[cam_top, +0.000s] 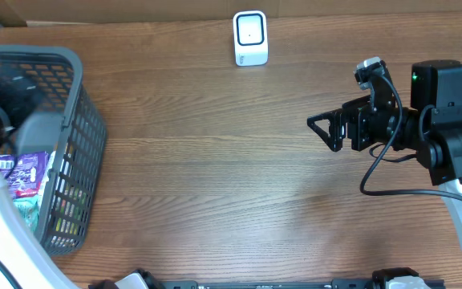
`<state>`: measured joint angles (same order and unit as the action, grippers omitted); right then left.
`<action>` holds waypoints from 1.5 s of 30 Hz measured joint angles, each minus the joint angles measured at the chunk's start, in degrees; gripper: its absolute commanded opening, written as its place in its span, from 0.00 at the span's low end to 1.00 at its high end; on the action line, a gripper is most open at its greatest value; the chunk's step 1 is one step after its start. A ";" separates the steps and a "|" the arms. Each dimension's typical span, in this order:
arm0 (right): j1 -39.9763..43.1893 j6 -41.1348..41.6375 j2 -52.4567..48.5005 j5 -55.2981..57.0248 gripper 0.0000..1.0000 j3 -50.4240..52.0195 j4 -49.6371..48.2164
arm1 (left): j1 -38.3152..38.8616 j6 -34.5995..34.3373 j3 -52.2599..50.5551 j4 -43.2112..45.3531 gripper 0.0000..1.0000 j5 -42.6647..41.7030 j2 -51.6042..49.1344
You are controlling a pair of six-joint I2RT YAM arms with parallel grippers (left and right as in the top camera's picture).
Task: Scan the item barcode
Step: 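Move the left gripper into the basket toward the purple snack pack, then grasp the purple snack pack with the left gripper and lift it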
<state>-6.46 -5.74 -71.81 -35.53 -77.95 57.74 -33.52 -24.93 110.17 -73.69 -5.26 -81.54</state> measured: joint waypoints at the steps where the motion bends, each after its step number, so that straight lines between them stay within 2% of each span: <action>1: -0.02 0.00 0.00 0.00 1.00 0.00 0.00 | -1.70 -0.83 0.15 0.00 1.00 0.81 -0.39; 5: -0.02 0.02 0.00 0.00 1.00 0.00 0.02 | -5.88 -2.84 0.55 -0.72 1.00 3.34 -3.06; 8: -0.02 0.00 0.02 0.07 1.00 0.00 0.02 | -7.72 -4.11 0.72 -3.08 0.91 4.61 -6.97; 14: -0.02 0.00 0.00 0.76 1.00 0.00 0.68 | -8.22 -5.44 -1.64 -5.09 0.91 7.48 -14.29; 21: -0.02 0.00 -0.11 1.25 1.00 0.00 1.09 | -8.22 -3.89 -14.01 7.02 0.90 11.13 -14.93; 26: -0.02 0.04 -0.15 1.29 1.00 0.00 1.01 | -8.22 1.20 -25.03 17.84 0.81 11.96 -14.99; 30: -0.02 0.02 -0.15 1.29 1.00 0.00 1.03 | -8.22 3.45 -31.54 24.15 0.59 12.33 -15.02; 32: -0.02 0.04 -0.15 1.29 1.00 0.00 1.05 | -8.22 4.15 -33.79 27.21 0.52 12.57 -15.04; 45: -0.02 0.02 -0.15 1.29 1.00 0.00 1.42 | -8.22 4.59 -43.32 41.05 0.51 16.26 -15.02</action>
<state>-6.48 -5.72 -71.96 -34.24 -77.95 59.16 -41.74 -20.34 66.85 -32.64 11.00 -96.55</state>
